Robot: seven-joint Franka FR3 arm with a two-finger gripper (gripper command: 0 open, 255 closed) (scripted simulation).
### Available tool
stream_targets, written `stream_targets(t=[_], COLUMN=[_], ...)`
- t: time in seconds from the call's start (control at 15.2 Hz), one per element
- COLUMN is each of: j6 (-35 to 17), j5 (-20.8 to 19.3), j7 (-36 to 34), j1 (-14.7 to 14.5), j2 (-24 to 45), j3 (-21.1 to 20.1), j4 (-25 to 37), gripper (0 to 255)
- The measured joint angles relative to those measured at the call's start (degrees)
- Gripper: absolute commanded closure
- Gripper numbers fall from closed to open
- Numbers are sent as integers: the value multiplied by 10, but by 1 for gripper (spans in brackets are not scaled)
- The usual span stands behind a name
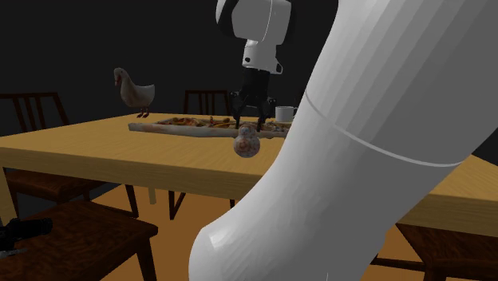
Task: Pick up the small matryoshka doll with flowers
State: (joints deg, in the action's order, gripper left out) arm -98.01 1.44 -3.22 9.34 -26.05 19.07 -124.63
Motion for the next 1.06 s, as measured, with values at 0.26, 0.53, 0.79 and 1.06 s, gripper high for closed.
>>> stream_targets(t=[0.26,0.53,0.79,1.06], j6=[21,52,81,109], j5=[1,3,5,7], j7=[-2,-6,-7,-10], j1=[-1,-3,-4,-6], j2=[3,8,14,21], j3=[-1,-2,-2,-3], j4=[23,58,93,128], gripper=[255,255,255,255])
